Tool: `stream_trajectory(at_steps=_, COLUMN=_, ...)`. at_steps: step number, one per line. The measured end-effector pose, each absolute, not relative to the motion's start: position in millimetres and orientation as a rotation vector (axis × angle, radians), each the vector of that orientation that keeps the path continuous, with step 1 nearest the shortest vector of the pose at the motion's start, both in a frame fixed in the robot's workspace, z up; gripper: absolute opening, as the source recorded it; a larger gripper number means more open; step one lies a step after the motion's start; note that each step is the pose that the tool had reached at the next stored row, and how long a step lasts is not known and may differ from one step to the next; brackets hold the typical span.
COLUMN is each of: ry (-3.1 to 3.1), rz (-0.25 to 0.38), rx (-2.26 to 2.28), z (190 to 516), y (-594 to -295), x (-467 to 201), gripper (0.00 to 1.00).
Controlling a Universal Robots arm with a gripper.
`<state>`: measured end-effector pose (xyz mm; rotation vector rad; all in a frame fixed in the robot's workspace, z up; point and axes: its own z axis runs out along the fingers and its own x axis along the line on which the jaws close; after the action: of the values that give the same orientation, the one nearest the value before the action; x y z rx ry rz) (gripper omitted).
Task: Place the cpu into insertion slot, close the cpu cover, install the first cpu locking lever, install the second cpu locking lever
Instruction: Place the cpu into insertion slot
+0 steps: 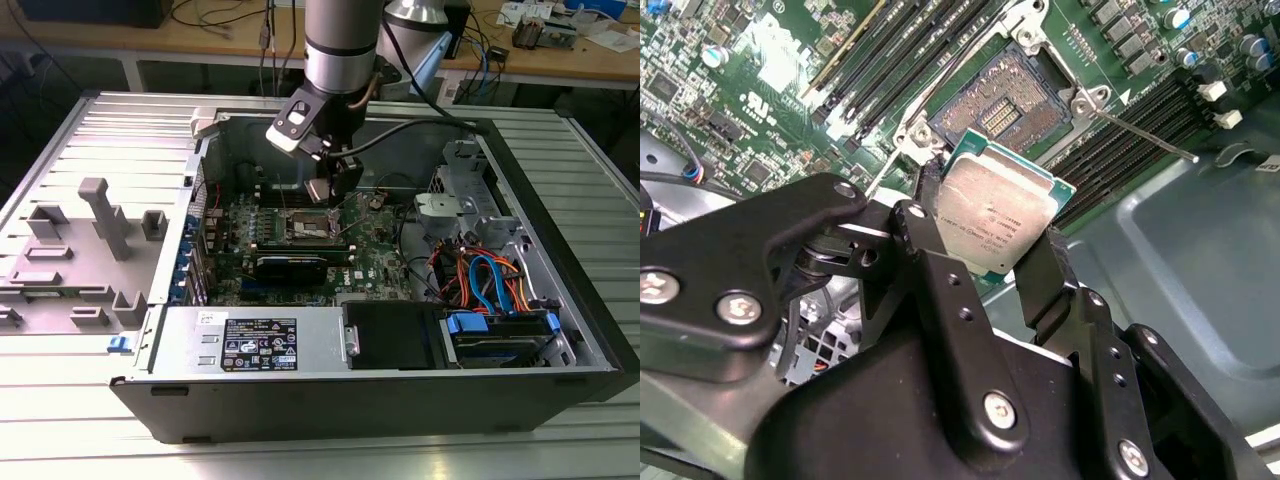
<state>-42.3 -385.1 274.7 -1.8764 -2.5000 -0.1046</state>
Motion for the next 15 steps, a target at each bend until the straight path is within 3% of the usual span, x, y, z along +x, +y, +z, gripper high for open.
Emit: stream_trajectory(at_steps=15, ry=-2.407, rz=-0.114, rx=-1.992, z=264.7, y=-385.1, x=-42.4, gripper=0.54)
